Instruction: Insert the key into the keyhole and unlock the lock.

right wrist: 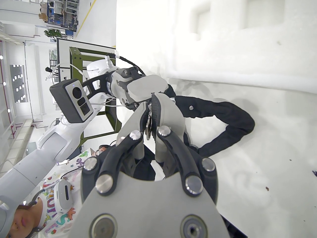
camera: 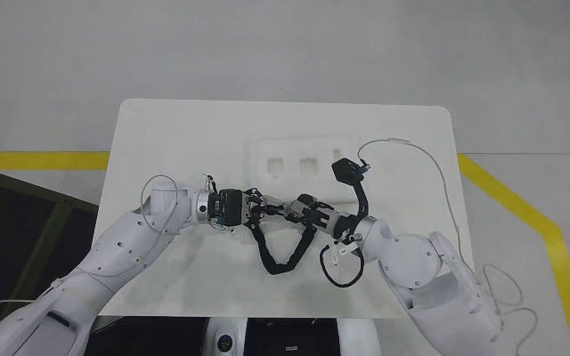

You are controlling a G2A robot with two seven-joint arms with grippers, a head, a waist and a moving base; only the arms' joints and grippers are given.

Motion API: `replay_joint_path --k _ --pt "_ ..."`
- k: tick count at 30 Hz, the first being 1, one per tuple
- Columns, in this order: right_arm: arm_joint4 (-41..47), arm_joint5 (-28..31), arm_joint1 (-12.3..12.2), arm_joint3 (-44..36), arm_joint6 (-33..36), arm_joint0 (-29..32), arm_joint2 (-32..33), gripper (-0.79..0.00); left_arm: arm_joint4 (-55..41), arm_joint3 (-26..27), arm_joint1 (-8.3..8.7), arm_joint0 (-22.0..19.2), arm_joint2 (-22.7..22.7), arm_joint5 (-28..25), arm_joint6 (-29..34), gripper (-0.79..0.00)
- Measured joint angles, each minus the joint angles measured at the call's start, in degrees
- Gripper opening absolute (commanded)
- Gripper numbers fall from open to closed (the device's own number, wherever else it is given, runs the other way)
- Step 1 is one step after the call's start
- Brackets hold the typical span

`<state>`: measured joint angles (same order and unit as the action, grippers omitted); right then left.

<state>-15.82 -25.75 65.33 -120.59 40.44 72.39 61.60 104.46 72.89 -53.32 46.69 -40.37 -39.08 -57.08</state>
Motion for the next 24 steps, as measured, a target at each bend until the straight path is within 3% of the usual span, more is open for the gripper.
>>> replay_joint_path --k 13,14,15,18,21,24 --pt "2.4 -0.4 -0.6 -3.7 4.0 1.7 3.7 0.000 0.0 0.0 0.00 0.0 0.0 0.0 0.0 -0.785" --pt "2.6 -0.4 -0.7 -3.9 4.5 1.9 4.1 -0.332 0.0 0.0 0.00 0.0 0.0 0.0 0.0 -0.785" --pt "2.9 -0.4 -0.8 -4.1 5.2 2.3 4.6 -0.437 0.0 0.0 0.00 0.0 0.0 0.0 0.0 -0.785" --pt "3.2 0.0 -1.1 -4.4 6.6 2.9 5.6 -0.637 0.0 0.0 0.00 0.0 0.0 0.0 0.0 -0.785" --pt "3.4 0.3 -1.3 -4.3 7.6 3.1 6.1 -0.776 0.0 0.0 0.00 0.0 0.0 0.0 0.0 -0.785" --pt "3.5 0.7 -1.4 -4.0 8.0 3.1 6.2 -0.785 0.0 0.0 0.00 0.0 0.0 0.0 0.0 -0.785"
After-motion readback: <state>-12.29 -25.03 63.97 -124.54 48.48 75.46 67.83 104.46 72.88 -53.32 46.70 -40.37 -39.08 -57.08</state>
